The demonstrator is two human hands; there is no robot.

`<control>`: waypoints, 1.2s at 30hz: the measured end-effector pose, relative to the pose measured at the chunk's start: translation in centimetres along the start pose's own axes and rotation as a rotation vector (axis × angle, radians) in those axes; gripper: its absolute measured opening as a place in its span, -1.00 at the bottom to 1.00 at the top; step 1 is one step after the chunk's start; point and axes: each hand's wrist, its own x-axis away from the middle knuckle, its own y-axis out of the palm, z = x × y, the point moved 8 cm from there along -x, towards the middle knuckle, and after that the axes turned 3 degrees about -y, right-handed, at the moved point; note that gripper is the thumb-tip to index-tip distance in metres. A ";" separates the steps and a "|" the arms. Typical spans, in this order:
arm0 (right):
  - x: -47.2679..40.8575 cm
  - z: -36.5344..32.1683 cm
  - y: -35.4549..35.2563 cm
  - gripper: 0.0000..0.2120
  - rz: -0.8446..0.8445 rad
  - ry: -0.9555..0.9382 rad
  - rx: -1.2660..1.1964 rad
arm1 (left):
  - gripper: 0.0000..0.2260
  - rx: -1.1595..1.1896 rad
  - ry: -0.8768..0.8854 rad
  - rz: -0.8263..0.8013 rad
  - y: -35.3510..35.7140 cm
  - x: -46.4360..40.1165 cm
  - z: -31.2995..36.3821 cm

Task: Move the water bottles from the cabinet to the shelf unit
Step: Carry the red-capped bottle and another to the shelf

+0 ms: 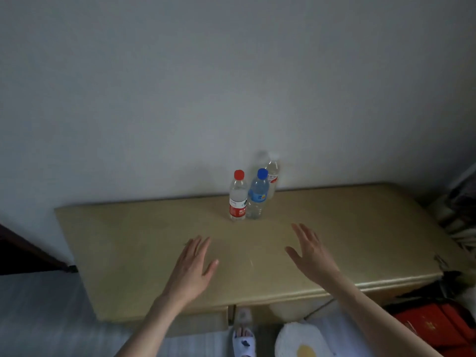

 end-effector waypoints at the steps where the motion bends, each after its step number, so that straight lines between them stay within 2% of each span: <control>1: -2.3 0.4 -0.4 -0.41 -0.007 0.006 -0.023 | -0.29 0.009 -0.009 -0.001 -0.3 -2.0 0.4; 5: -11.0 0.9 -2.5 -0.44 -0.024 -0.003 -0.086 | -0.43 0.067 -0.013 -0.015 -1.5 -9.5 2.9; 8: -17.2 0.6 -4.2 -0.53 -0.049 -0.009 -0.118 | -0.45 0.086 -0.017 -0.010 -2.0 -15.4 4.3; 11: -22.5 0.6 -6.1 -0.67 0.054 -0.011 -0.158 | -0.44 0.139 0.004 -0.030 -1.6 -20.1 5.2; 14: -26.6 0.5 -6.5 -0.64 0.074 -0.008 -0.153 | -0.45 0.216 0.001 -0.029 -0.9 -23.3 5.6; 17: -29.3 0.2 -5.8 -0.60 0.023 0.000 -0.116 | -0.55 0.275 -0.014 -0.022 -0.3 -25.4 5.9; 21: -31.0 0.5 -4.9 -0.66 0.014 -0.005 -0.076 | -0.70 0.335 -0.032 0.069 -0.6 -25.9 5.7; 25: -31.2 1.1 -4.6 -0.66 0.015 0.019 -0.037 | -0.72 0.291 -0.051 0.144 -0.7 -25.5 5.0; 30: -29.3 1.4 -4.1 -0.66 0.041 0.046 -0.050 | -0.75 0.299 -0.075 0.127 -1.1 -25.9 4.7; 36: -23.4 1.8 -2.6 -0.71 0.091 0.044 -0.182 | -0.77 0.273 -0.076 0.102 -0.7 -23.5 4.3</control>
